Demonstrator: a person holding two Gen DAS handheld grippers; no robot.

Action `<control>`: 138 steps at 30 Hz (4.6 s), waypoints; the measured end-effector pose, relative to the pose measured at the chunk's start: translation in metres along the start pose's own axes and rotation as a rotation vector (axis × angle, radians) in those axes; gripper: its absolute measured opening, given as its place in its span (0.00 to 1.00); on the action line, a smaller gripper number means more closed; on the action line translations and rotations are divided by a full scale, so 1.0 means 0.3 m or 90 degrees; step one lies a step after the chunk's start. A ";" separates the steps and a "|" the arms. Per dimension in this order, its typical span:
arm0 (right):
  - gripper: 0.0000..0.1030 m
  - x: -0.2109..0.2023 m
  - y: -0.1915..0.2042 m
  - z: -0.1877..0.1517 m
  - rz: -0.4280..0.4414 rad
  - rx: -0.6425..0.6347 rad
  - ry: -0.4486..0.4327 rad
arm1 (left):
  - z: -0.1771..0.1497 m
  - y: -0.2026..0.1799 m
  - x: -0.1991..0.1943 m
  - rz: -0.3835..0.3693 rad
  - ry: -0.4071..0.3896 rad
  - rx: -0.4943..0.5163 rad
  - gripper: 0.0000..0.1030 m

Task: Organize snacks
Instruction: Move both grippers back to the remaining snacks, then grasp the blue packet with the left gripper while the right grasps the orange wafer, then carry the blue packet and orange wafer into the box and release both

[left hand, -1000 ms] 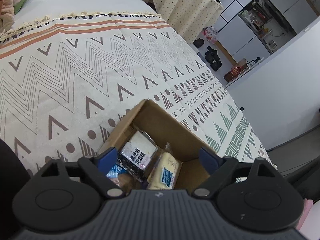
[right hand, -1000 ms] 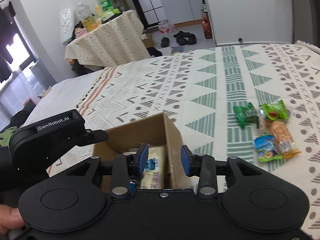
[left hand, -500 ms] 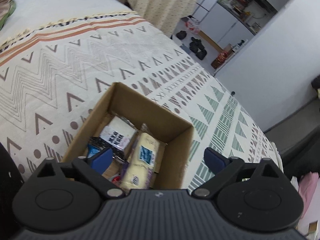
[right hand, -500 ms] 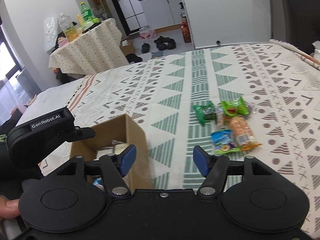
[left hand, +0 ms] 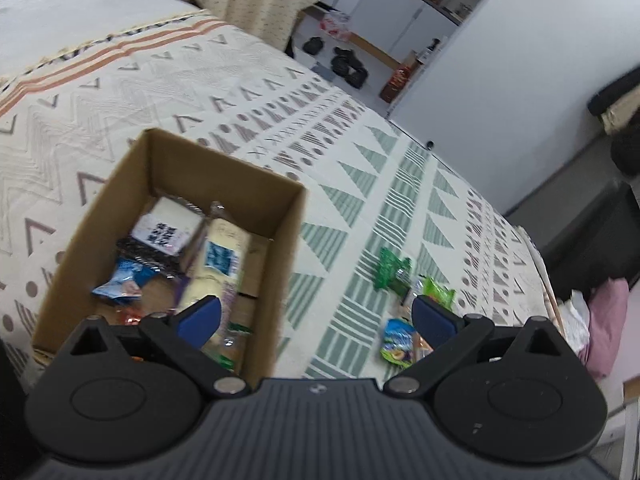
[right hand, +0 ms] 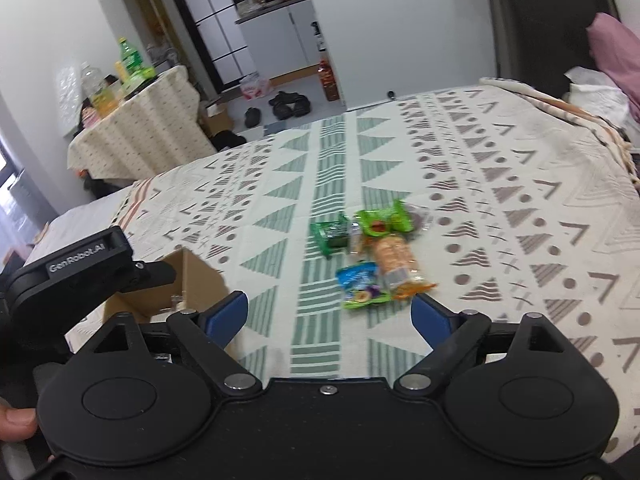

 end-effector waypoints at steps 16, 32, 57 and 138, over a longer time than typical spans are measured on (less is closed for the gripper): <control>0.82 0.030 -0.219 0.036 0.011 0.039 0.001 | -0.052 -0.190 0.114 -0.018 0.022 0.104 0.97; 0.66 0.233 -0.345 0.050 0.064 0.058 0.043 | -0.091 -0.313 0.355 -0.037 0.065 0.121 0.77; 0.52 0.400 -0.353 0.063 0.090 0.028 0.068 | -0.132 -0.333 0.521 -0.010 0.095 0.155 0.34; 0.33 -0.066 0.209 -0.105 0.117 -0.172 -0.076 | -0.054 0.262 -0.139 0.076 -0.057 -0.092 0.34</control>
Point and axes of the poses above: each gripper's, at about its wrist camera, not at the fingertips, and x roughly the way its jaws point, y to its left, z to its top, the point moved 4 cm from there along x, roughly the way its jaws point, and after that the axes turned 15 degrees about x, right-handed, at the moved point
